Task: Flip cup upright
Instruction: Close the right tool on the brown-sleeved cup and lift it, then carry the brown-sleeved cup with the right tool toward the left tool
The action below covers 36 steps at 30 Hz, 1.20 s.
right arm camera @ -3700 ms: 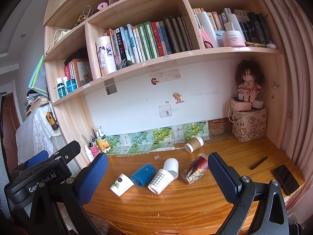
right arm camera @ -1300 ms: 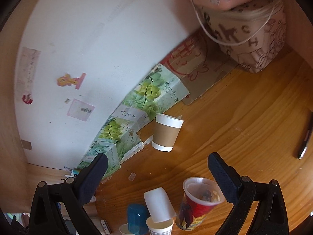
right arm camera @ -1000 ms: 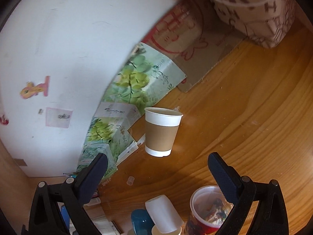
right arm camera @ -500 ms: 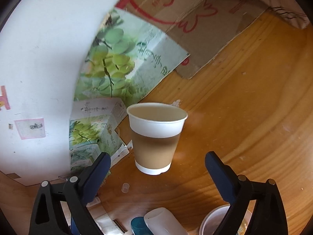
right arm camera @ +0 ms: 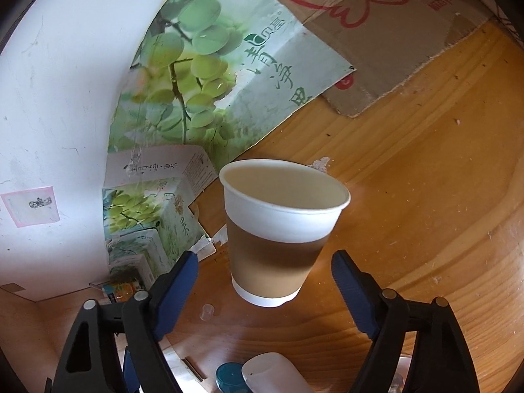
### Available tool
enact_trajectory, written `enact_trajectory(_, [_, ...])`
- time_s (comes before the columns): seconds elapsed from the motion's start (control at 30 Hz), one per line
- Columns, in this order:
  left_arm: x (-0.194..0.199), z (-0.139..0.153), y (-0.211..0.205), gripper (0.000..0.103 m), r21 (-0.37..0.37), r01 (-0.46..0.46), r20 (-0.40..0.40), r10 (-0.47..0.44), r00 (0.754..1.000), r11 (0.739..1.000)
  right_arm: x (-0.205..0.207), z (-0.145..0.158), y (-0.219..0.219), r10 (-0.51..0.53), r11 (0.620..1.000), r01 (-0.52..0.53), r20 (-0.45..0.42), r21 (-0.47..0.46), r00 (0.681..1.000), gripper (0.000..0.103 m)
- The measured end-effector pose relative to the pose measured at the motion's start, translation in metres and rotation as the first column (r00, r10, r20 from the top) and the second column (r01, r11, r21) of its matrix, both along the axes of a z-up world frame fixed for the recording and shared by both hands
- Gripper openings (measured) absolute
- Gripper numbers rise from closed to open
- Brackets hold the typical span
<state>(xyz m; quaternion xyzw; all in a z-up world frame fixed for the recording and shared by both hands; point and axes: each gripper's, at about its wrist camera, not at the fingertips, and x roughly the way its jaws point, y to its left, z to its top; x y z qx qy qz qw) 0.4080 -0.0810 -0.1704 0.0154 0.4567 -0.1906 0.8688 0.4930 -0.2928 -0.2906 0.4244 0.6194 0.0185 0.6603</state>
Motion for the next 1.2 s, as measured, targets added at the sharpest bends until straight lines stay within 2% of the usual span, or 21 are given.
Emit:
enact_trajectory(0.17, [0.000,0.001,0.006,0.102,-0.011,-0.022,-0.003,0.021,1.000,1.000,0.004,0.001,0.008,0.026,0.999,-0.026,-0.002,-0.029,1.000,0.080])
enact_trajectory(0.33, [0.000,0.001,0.012,0.102,-0.029,-0.039,-0.015,0.039,0.999,0.999,0.008,-0.001,0.010,0.052,0.998,-0.052,-0.005,-0.033,0.999,0.058])
enact_trajectory(0.57, [-0.003,0.005,0.019,0.102,-0.049,-0.061,-0.014,0.061,0.998,0.997,0.009,0.002,0.010,0.067,0.996,-0.067,0.011,-0.054,0.998,0.057])
enact_trajectory(0.87, [-0.011,0.013,0.031,0.102,-0.050,-0.099,-0.001,0.099,0.995,0.994,0.004,0.029,0.012,0.106,0.989,-0.098,0.066,-0.112,0.992,0.057])
enact_trajectory(1.2, [-0.041,0.037,0.048,0.102,-0.066,-0.138,0.026,0.140,0.990,0.988,-0.019,0.068,0.016,0.134,0.989,-0.126,0.126,-0.074,0.983,0.057])
